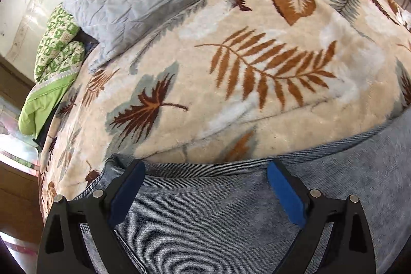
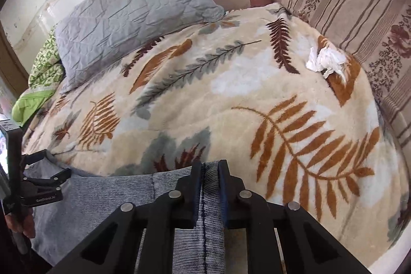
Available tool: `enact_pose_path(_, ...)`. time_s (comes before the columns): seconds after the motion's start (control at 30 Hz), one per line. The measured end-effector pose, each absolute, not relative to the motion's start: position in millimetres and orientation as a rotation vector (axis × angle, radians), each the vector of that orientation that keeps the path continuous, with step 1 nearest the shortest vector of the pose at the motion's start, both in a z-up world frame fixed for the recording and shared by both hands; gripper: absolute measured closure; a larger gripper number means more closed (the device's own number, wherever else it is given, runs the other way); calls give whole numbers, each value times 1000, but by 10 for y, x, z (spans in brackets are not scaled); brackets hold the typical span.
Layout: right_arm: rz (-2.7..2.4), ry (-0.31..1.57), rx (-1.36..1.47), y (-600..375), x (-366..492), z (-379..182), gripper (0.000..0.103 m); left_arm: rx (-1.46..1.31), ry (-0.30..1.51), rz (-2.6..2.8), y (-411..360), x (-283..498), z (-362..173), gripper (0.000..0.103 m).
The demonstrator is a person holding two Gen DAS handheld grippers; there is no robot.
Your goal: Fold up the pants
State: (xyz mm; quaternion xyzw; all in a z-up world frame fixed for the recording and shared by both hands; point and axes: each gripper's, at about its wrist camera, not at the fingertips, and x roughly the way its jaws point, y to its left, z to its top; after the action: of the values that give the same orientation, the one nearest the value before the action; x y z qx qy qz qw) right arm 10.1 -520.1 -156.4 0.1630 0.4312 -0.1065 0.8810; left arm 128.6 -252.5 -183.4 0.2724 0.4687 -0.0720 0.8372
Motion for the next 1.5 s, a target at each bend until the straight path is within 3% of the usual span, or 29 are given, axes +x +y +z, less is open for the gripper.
enact_pose_path(0.23,-203,779,556,-5584,-127,-1421,94,542,987,-105,-2353,1242,-1721,7)
enact_pose_path(0.4,-140,755,541,-5356,-417,-1205,93,569,923,-223,-2329,814,-1461,7)
enact_pose_path(0.67,-18,916,415,-4673,-875,-1255,93,604,974,-365,-2329,256,-1640,7)
enact_pose_path(0.83,-51,1114,349,-4373,-853,-1721,92,595,1017,-353,-2287,240,-1796,6)
enact_pose_path(1.2,58,1061,345,-4127,-747,-1399,92,459,1059,-317,-1660,247,-1549,6)
enact_pose_path(1.33,145,1119,280,-3740,-645,-1522,92,528,1083,-254,-1395,138,-1693,6)
enact_pose_path(1.5,119,1186,234,-3610,-498,-1773,92,401,1172,-262,-1077,197,-1804,6)
